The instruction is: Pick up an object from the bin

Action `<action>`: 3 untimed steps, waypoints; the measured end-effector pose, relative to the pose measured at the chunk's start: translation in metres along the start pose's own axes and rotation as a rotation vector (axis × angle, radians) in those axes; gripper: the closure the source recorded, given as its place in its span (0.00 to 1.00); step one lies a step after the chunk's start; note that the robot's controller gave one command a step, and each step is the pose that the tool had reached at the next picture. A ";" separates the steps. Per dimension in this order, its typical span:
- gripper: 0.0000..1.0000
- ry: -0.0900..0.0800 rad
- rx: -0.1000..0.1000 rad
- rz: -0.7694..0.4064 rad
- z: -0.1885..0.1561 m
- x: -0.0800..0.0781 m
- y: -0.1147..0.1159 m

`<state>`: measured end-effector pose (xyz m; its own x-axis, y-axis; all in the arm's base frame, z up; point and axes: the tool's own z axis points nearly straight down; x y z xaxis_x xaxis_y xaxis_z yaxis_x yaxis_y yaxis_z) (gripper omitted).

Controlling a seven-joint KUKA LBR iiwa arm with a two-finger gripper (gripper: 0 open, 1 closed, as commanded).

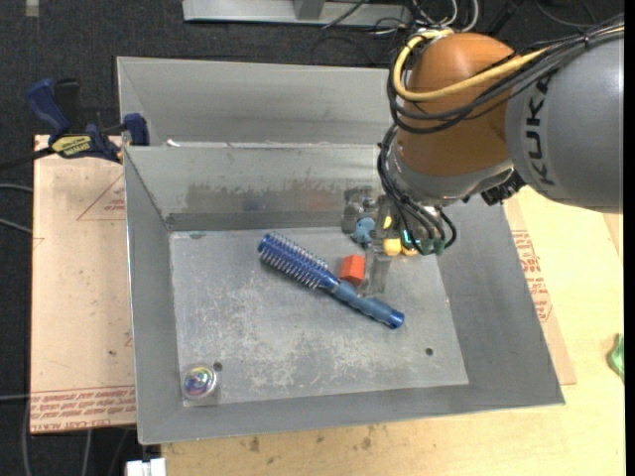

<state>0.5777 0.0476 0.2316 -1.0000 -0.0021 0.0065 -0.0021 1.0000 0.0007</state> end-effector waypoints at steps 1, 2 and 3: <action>0.00 -0.004 0.000 -0.039 0.160 -0.030 0.001; 1.00 -0.007 -0.001 -0.038 0.157 -0.031 0.001; 1.00 -0.016 0.000 -0.045 -0.007 -0.006 -0.008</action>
Offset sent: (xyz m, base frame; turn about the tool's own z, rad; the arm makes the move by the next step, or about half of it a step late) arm 0.0300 0.0004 -0.1564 -0.0398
